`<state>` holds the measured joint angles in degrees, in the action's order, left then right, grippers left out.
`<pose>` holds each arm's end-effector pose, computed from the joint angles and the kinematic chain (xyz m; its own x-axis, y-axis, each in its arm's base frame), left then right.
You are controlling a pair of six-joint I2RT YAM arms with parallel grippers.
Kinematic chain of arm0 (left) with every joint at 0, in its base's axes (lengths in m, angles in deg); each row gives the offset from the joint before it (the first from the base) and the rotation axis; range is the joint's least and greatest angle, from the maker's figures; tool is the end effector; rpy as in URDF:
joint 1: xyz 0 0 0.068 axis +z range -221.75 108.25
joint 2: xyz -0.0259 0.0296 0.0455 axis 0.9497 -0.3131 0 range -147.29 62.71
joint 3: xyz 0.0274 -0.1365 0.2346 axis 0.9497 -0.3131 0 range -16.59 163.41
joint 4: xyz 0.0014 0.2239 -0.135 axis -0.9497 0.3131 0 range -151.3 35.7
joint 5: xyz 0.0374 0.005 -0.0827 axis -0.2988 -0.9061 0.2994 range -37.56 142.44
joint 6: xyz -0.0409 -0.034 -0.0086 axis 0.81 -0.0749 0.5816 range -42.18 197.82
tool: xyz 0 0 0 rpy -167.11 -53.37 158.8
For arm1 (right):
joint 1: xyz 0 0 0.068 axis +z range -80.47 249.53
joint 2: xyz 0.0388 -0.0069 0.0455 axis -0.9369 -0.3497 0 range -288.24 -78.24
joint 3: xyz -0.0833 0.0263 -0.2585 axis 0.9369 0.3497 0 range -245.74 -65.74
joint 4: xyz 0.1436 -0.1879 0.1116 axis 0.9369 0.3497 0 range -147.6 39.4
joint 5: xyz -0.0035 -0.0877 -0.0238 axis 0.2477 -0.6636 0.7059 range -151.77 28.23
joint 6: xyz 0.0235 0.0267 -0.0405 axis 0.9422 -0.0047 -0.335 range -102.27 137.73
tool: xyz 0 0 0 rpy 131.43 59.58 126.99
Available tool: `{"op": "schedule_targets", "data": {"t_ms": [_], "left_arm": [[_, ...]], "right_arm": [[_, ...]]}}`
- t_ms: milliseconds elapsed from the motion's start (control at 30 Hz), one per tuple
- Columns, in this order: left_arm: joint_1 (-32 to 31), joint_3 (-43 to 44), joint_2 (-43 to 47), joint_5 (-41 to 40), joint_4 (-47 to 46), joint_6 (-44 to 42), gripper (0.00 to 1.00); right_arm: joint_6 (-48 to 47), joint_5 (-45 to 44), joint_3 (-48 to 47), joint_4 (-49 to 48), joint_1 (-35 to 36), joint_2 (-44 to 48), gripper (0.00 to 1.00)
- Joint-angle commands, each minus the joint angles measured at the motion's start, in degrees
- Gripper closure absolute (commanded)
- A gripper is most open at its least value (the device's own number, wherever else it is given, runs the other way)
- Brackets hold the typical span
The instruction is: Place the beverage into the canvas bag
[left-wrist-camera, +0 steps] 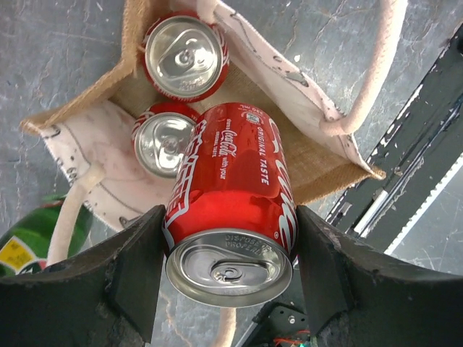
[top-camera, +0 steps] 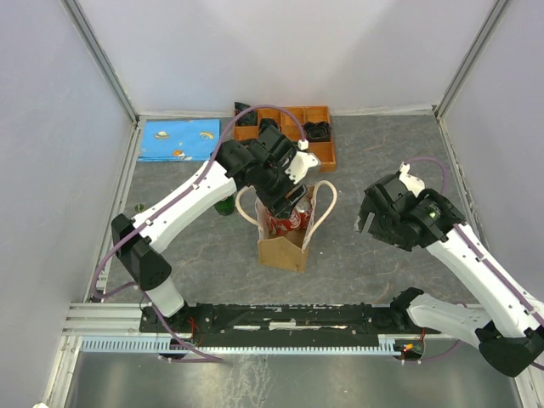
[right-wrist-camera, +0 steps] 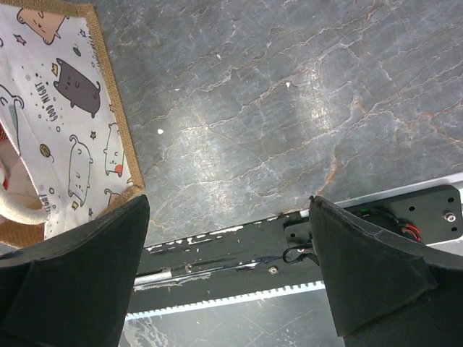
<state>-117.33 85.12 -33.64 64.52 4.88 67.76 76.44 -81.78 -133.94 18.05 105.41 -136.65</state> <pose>0.2330 -0.2485 0.3635 -0.4672 0.7209 -0.5119 0.8647 0.4932 -0.0947 0.1343 0.0821 0.3411 -0.7577 0.4431 -0.4792 0.4048 0.8950 0.1875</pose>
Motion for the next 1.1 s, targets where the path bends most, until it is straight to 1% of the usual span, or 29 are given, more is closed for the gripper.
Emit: {"op": "schedule_targets", "data": {"t_ms": [0, 133, 400, 667, 900, 1067], "left_arm": [[-0.85, -0.61, 3.33, -0.80, -12.44, 2.33, 0.97], [-2.03, -1.58, 1.42, -1.07, -13.92, 2.42, 0.97], [-4.57, -6.71, 2.12, -1.22, -15.04, 2.51, 0.97], [-6.07, -8.15, 2.32, -2.06, -15.04, 2.20, 0.97], [-6.65, -8.54, -1.22, -5.41, -18.22, 2.52, 0.97], [-7.30, -8.38, -4.37, -6.85, -18.74, 2.36, 0.97]], "right_arm": [[0.52, -1.85, -0.42, 1.07, -0.16, 0.47, 0.01], [0.52, -2.21, -0.57, 1.91, -0.17, 0.83, 0.01], [1.55, -2.84, 0.16, 2.92, -0.12, 1.97, 0.01], [2.01, -2.75, 0.72, 2.48, -0.19, 1.91, 0.01], [1.50, -2.42, 0.24, 2.26, -0.19, 1.02, 0.01], [1.58, -2.63, -0.05, 3.20, -0.19, 1.43, 0.01]]}}
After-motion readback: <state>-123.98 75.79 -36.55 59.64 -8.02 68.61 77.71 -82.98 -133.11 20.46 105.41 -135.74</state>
